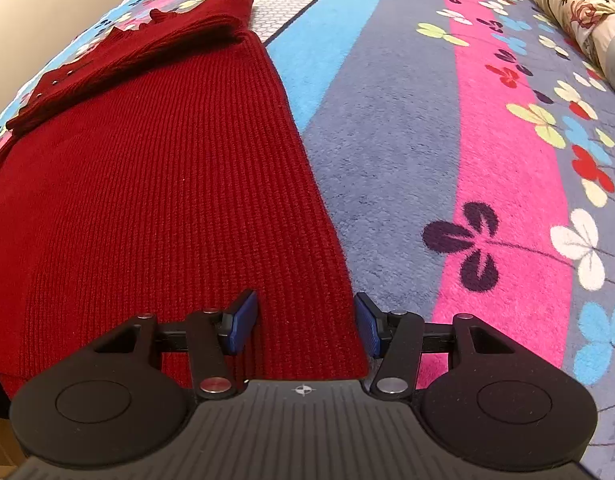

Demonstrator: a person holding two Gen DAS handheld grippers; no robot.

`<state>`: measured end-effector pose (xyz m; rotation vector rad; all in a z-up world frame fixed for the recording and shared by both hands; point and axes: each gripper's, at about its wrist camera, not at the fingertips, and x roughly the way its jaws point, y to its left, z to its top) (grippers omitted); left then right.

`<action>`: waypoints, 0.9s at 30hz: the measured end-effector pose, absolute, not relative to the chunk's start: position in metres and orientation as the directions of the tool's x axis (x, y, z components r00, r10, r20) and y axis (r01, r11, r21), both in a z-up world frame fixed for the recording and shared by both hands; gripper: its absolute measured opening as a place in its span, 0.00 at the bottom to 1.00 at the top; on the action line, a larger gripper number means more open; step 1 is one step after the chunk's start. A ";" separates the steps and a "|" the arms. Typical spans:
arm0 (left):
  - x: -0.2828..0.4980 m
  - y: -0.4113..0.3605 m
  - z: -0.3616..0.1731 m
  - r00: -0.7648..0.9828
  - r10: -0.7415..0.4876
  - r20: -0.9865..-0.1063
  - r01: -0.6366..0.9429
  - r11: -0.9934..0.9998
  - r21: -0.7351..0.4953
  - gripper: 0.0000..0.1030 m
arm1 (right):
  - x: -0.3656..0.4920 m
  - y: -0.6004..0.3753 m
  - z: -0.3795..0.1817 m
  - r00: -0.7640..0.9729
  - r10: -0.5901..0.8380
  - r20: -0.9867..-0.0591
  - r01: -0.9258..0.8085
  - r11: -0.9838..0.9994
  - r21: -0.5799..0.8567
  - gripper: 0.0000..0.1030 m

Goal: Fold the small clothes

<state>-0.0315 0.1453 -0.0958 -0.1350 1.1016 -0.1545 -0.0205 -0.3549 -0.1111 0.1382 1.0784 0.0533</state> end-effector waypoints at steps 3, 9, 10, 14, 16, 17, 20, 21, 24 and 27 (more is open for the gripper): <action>-0.038 0.148 -0.095 0.433 -0.208 -0.877 0.049 0.977 -0.208 0.55 | -0.020 -0.354 -0.110 0.472 0.110 -0.875 0.025 0.990 0.138 0.54; -0.040 0.145 -0.101 0.393 -0.219 -0.893 0.062 0.975 -0.212 0.55 | -0.019 -0.353 -0.110 0.473 0.100 -0.876 0.033 0.991 0.131 0.53; -0.040 0.144 -0.102 0.391 -0.219 -0.894 0.064 0.975 -0.211 0.56 | -0.018 -0.353 -0.110 0.473 0.097 -0.876 0.034 0.991 0.128 0.53; -0.040 0.150 -0.095 0.432 -0.238 -0.870 0.051 0.969 -0.240 0.47 | -0.016 -0.350 -0.111 0.473 0.085 -0.877 0.025 0.994 0.110 0.53; -0.045 0.154 -0.082 0.501 -0.275 -0.820 0.065 0.957 -0.281 0.45 | -0.015 -0.350 -0.111 0.474 0.084 -0.877 0.024 0.994 0.108 0.53; -0.046 0.156 -0.075 0.533 -0.314 -0.786 0.078 0.943 -0.323 0.45 | -0.015 -0.350 -0.110 0.477 0.085 -0.875 0.024 0.994 0.110 0.52; -0.043 0.153 -0.081 0.498 -0.347 -0.795 0.089 0.932 -0.352 0.45 | -0.013 -0.350 -0.109 0.479 0.091 -0.873 0.024 0.993 0.117 0.52; -0.042 0.152 -0.087 0.460 -0.354 -0.814 0.087 0.931 -0.356 0.45 | -0.013 -0.350 -0.109 0.478 0.092 -0.873 0.025 0.993 0.118 0.52; -0.043 0.153 -0.084 0.477 -0.381 -0.792 0.089 0.917 -0.388 0.45 | -0.012 -0.349 -0.109 0.478 0.095 -0.873 0.028 0.992 0.123 0.52; -0.041 0.154 -0.082 0.481 -0.398 -0.781 0.086 0.908 -0.409 0.45 | -0.012 -0.349 -0.107 0.483 0.110 -0.869 0.022 0.990 0.137 0.52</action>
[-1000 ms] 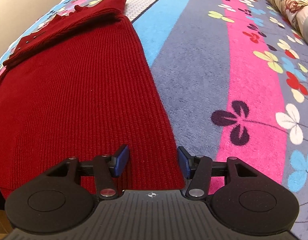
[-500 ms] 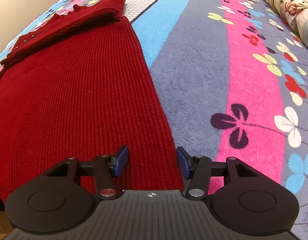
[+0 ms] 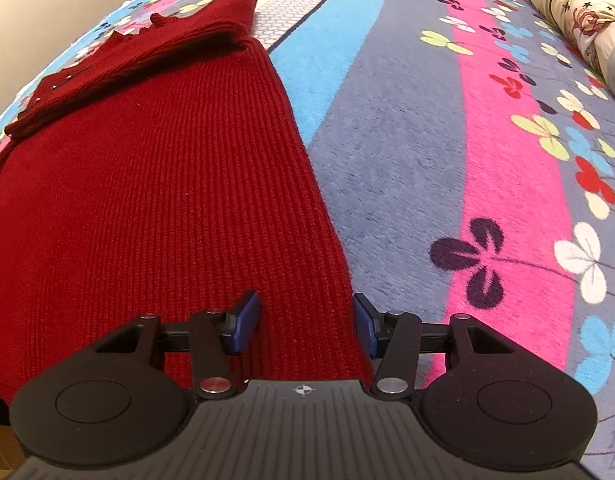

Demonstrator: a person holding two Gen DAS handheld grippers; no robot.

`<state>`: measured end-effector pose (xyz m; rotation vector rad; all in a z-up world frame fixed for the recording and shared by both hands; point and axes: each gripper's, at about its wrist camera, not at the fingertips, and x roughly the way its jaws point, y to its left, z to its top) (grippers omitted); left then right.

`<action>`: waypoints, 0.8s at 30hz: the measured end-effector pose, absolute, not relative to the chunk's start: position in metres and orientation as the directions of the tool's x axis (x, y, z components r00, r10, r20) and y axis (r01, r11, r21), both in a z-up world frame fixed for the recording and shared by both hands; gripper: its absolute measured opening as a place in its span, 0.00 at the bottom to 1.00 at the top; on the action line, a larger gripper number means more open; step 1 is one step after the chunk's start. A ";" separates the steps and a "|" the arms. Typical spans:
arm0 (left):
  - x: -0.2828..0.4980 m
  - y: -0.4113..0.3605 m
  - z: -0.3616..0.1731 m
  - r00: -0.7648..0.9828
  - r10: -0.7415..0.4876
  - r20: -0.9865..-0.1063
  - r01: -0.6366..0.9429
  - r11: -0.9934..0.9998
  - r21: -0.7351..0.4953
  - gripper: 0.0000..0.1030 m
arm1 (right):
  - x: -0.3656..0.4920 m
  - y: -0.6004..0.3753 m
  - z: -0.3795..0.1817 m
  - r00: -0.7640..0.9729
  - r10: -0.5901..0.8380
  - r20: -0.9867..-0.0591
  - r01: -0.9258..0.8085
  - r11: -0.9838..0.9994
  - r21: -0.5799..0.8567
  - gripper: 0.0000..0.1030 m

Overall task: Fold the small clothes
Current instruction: 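Grasp the sweater hem with the left gripper while the right gripper grasps the hem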

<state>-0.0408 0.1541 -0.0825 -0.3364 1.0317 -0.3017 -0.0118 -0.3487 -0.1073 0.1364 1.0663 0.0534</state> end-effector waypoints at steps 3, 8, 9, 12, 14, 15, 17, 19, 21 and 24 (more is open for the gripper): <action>-0.040 0.146 -0.091 0.444 -0.336 -0.831 0.085 0.939 -0.335 0.46 | -0.012 -0.348 -0.108 0.480 0.110 -0.870 0.017 0.991 0.135 0.52; -0.040 0.148 -0.087 0.462 -0.345 -0.817 0.081 0.934 -0.348 0.45 | -0.014 -0.348 -0.108 0.481 0.104 -0.870 0.016 0.992 0.127 0.43; -0.040 0.146 -0.090 0.453 -0.309 -0.836 0.076 0.948 -0.310 0.43 | -0.014 -0.349 -0.107 0.487 0.095 -0.868 0.019 0.993 0.120 0.32; -0.041 0.150 -0.090 0.468 -0.281 -0.838 0.066 0.956 -0.284 0.23 | -0.014 -0.354 -0.102 0.511 0.091 -0.855 0.041 0.991 0.130 0.11; -0.042 0.156 -0.086 0.488 -0.277 -0.828 0.062 0.957 -0.283 0.13 | -0.015 -0.357 -0.099 0.527 0.100 -0.844 0.048 0.988 0.147 0.09; -0.042 0.154 -0.086 0.492 -0.273 -0.827 0.062 0.958 -0.279 0.13 | -0.015 -0.357 -0.097 0.536 0.102 -0.838 0.046 0.988 0.149 0.09; -0.043 0.150 -0.087 0.490 -0.267 -0.830 0.070 0.961 -0.267 0.13 | -0.016 -0.357 -0.093 0.555 0.111 -0.825 0.041 0.986 0.160 0.09; -0.042 0.145 -0.087 0.482 -0.266 -0.835 0.079 0.962 -0.261 0.15 | -0.016 -0.358 -0.093 0.557 0.115 -0.822 0.042 0.985 0.167 0.10; -0.039 0.142 -0.090 0.463 -0.277 -0.842 0.091 0.960 -0.266 0.24 | -0.014 -0.355 -0.096 0.539 0.110 -0.835 0.045 0.986 0.159 0.15; -0.038 0.135 -0.096 0.433 -0.259 -0.863 0.111 0.966 -0.234 0.32 | -0.013 -0.347 -0.105 0.492 0.109 -0.864 -0.003 0.992 0.123 0.26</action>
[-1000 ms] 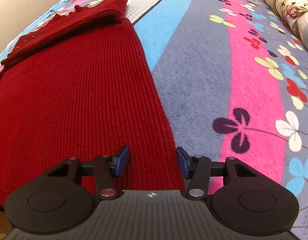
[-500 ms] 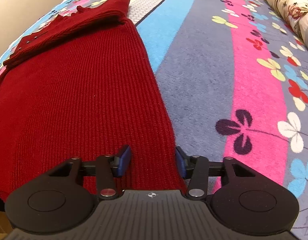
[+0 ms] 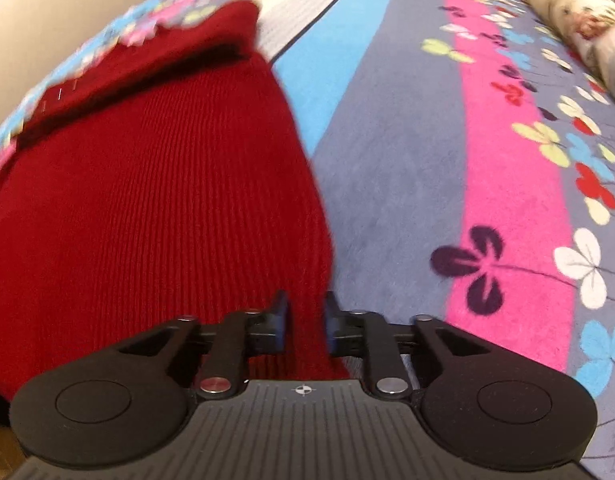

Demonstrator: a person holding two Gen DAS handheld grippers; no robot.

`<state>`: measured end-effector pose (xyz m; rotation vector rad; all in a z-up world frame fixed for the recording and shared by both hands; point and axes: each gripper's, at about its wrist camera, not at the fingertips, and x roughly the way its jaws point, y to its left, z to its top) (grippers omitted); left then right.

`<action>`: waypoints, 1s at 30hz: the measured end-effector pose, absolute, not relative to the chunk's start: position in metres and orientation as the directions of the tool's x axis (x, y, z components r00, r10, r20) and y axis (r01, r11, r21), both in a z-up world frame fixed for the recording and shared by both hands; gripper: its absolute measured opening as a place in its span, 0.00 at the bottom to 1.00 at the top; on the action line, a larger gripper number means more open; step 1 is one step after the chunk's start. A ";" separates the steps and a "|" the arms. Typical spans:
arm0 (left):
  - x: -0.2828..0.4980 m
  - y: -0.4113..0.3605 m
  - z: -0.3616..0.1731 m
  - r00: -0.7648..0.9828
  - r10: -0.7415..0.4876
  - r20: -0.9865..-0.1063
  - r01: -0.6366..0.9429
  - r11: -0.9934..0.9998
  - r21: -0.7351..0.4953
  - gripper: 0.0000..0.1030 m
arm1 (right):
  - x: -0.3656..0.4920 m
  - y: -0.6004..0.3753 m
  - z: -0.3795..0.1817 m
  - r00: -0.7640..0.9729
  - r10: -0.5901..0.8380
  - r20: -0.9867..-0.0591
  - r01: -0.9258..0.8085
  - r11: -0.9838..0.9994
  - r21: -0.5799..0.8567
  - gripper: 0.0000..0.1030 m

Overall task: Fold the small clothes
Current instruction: 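Grasp the sweater hem with the left gripper while the right gripper grasps the hem, then lift the hem with both grippers and fold it toward the collar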

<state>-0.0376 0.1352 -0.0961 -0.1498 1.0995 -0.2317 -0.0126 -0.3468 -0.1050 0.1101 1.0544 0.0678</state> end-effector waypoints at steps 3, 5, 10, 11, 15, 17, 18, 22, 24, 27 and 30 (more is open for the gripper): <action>-0.039 0.133 -0.100 0.415 -0.255 -0.873 0.127 0.967 -0.222 0.33 | -0.013 -0.341 -0.105 0.493 0.100 -0.864 -0.032 0.995 0.097 0.29; -0.040 0.136 -0.099 0.425 -0.253 -0.869 0.122 0.967 -0.222 0.22 | -0.013 -0.342 -0.104 0.494 0.104 -0.863 -0.025 0.994 0.105 0.24; -0.047 0.134 -0.082 0.515 -0.242 -0.823 0.150 0.970 -0.191 0.12 | -0.015 -0.345 -0.098 0.523 0.107 -0.846 -0.028 0.994 0.109 0.11; -0.049 0.131 -0.078 0.539 -0.236 -0.809 0.169 0.971 -0.170 0.11 | -0.016 -0.345 -0.096 0.531 0.111 -0.840 -0.032 0.993 0.112 0.11; -0.055 0.124 -0.056 0.616 -0.238 -0.751 0.224 0.967 -0.123 0.11 | -0.024 -0.346 -0.079 0.585 0.144 -0.798 -0.045 0.988 0.145 0.10; -0.056 0.124 -0.040 0.645 -0.252 -0.721 0.233 0.964 -0.128 0.11 | -0.031 -0.349 -0.062 0.637 0.169 -0.752 -0.045 0.982 0.182 0.09; -0.058 0.125 -0.031 0.659 -0.260 -0.705 0.237 0.962 -0.134 0.11 | -0.036 -0.354 -0.051 0.665 0.187 -0.723 -0.042 0.976 0.214 0.09; -0.072 0.132 0.017 0.722 -0.281 -0.632 0.273 0.955 -0.113 0.10 | -0.058 -0.370 -0.010 0.756 0.241 -0.608 -0.046 0.947 0.317 0.06; -0.082 0.137 0.040 0.748 -0.280 -0.601 0.277 0.956 -0.100 0.10 | -0.075 -0.375 0.009 0.793 0.251 -0.555 -0.058 0.938 0.342 0.05; -0.100 0.151 0.074 0.777 -0.308 -0.549 0.289 0.949 -0.124 0.10 | -0.100 -0.383 0.031 0.831 0.268 -0.487 -0.085 0.927 0.365 0.05; -0.124 0.160 0.102 0.786 -0.352 -0.508 0.317 0.935 -0.158 0.10 | -0.137 -0.390 0.053 0.871 0.270 -0.411 -0.098 0.915 0.391 0.05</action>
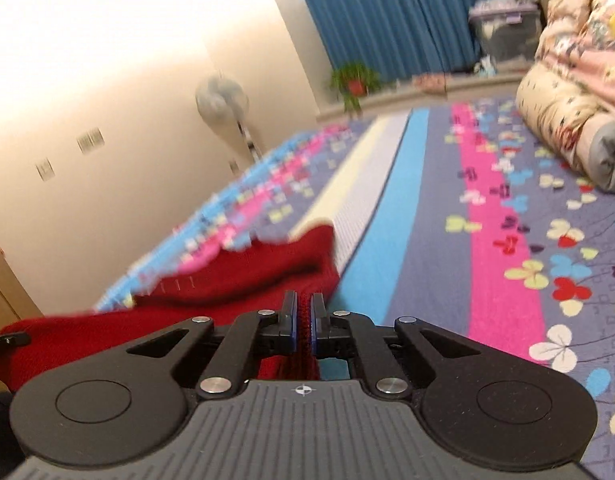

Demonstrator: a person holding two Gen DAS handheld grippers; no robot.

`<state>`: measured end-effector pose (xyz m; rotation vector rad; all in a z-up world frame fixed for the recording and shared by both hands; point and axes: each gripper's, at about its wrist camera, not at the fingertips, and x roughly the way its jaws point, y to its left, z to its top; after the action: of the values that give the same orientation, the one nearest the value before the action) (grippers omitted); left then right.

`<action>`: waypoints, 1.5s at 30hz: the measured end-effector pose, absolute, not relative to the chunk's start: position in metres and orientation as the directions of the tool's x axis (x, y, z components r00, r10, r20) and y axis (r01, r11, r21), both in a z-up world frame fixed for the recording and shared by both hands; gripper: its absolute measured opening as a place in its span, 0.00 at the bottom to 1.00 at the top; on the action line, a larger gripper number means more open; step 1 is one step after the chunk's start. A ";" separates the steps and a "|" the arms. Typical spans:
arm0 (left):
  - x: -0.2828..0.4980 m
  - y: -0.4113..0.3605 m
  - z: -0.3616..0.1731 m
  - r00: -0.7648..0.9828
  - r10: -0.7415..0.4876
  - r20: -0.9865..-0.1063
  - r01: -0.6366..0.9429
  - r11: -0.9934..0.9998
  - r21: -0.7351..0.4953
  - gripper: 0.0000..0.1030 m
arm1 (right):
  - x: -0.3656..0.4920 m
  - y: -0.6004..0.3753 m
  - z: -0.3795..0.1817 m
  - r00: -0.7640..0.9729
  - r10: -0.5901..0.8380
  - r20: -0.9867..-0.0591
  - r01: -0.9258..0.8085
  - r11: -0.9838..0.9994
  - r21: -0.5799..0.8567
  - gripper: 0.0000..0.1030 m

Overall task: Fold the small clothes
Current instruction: 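Lift the hem with both grippers and fold it toward the collar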

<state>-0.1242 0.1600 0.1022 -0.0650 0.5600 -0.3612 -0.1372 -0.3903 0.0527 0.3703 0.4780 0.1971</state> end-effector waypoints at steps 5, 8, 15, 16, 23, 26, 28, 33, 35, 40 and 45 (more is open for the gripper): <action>-0.139 0.178 0.115 0.787 -0.402 -0.468 0.293 0.911 -0.290 0.10 | -0.183 -0.402 0.068 0.920 0.245 -0.305 -0.086 0.887 0.454 0.05; -0.106 0.186 0.104 0.779 -0.385 -0.495 0.248 0.914 -0.321 0.10 | -0.168 -0.406 0.059 0.921 0.228 -0.317 -0.058 0.883 0.467 0.05; 0.042 0.196 0.047 0.702 -0.326 -0.634 0.165 0.940 -0.300 0.10 | -0.032 -0.396 0.017 0.864 0.172 -0.474 0.006 0.937 0.350 0.05; 0.061 0.196 0.036 0.691 -0.314 -0.651 0.169 0.946 -0.277 0.10 | -0.011 -0.397 0.009 0.849 0.163 -0.503 0.025 0.938 0.345 0.05; 0.124 0.226 -0.036 0.574 -0.323 -0.752 -0.035 0.908 -0.417 0.11 | 0.073 -0.377 -0.062 0.757 0.123 -0.641 0.111 0.943 0.313 0.05; 0.124 0.223 -0.036 0.577 -0.308 -0.757 -0.015 0.922 -0.386 0.11 | 0.084 -0.365 -0.070 0.753 0.105 -0.650 0.117 0.950 0.289 0.05; 0.122 0.223 -0.034 0.585 -0.314 -0.748 -0.007 0.920 -0.392 0.11 | 0.086 -0.366 -0.067 0.763 0.098 -0.639 0.120 0.950 0.288 0.05; 0.108 0.249 -0.012 0.709 -0.360 -0.606 -0.001 0.859 -0.511 0.11 | 0.084 -0.371 -0.038 0.878 0.119 -0.464 0.073 0.924 0.376 0.05; 0.110 0.265 -0.019 0.713 -0.319 -0.624 -0.098 0.836 -0.540 0.11 | 0.088 -0.364 -0.024 0.913 0.140 -0.382 0.022 0.920 0.391 0.05; 0.128 0.275 -0.043 0.622 -0.357 -0.697 -0.185 0.798 -0.574 0.24 | 0.128 -0.344 -0.052 0.818 0.129 -0.561 0.080 0.939 0.333 0.07; 0.113 0.305 -0.029 0.732 -0.338 -0.591 -0.187 0.735 -0.652 0.45 | 0.128 -0.361 -0.076 0.764 0.075 -0.641 0.174 0.932 0.318 0.07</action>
<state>0.1132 0.3052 -0.0292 -0.7592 0.7629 -0.0919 0.1280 -0.3612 -0.0760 0.3745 0.7031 -0.0552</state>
